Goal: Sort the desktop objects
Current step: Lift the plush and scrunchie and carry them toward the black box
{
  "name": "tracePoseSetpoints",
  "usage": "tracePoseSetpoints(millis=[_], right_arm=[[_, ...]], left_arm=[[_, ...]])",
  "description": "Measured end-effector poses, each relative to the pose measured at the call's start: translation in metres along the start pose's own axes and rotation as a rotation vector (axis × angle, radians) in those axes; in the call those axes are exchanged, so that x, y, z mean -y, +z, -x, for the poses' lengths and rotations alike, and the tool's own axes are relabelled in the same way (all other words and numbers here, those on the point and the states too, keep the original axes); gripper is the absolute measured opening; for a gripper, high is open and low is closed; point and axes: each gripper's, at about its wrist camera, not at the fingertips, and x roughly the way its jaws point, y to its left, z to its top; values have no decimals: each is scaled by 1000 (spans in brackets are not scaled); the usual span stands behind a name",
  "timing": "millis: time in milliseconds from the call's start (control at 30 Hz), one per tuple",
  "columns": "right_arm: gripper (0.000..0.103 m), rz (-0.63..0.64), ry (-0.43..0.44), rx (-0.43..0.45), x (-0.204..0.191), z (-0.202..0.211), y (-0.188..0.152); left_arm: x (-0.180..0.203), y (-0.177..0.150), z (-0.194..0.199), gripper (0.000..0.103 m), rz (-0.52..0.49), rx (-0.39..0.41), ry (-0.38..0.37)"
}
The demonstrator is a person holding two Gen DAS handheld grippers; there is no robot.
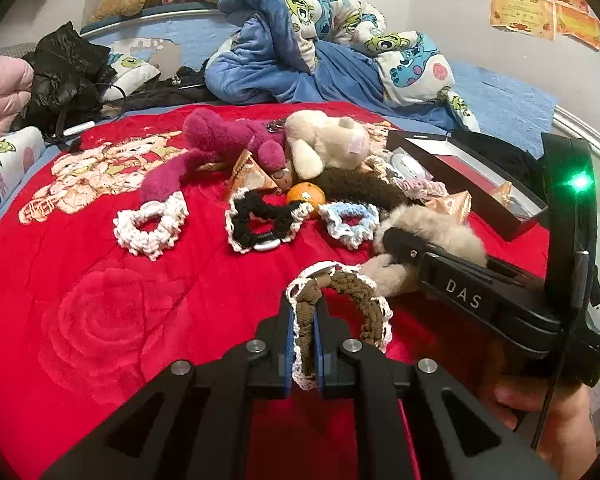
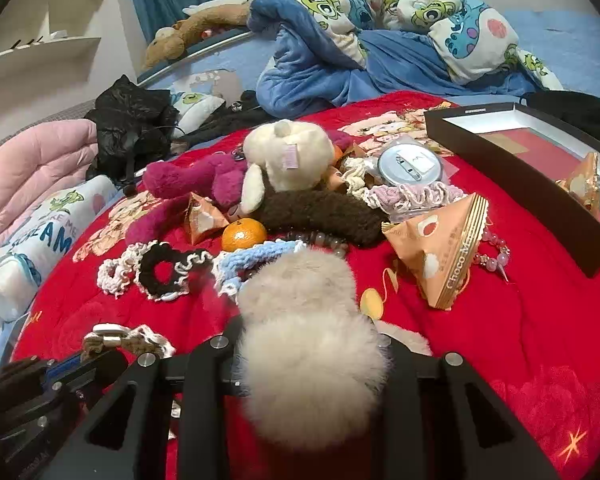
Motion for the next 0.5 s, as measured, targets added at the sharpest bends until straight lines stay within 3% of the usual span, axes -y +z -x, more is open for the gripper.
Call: tracePoseSetpoints(millis=[500], right_arm=[[30,-32,12,54,-13,36,-32]], left_arm=[[0,-8,19,8,-5,-4,12]])
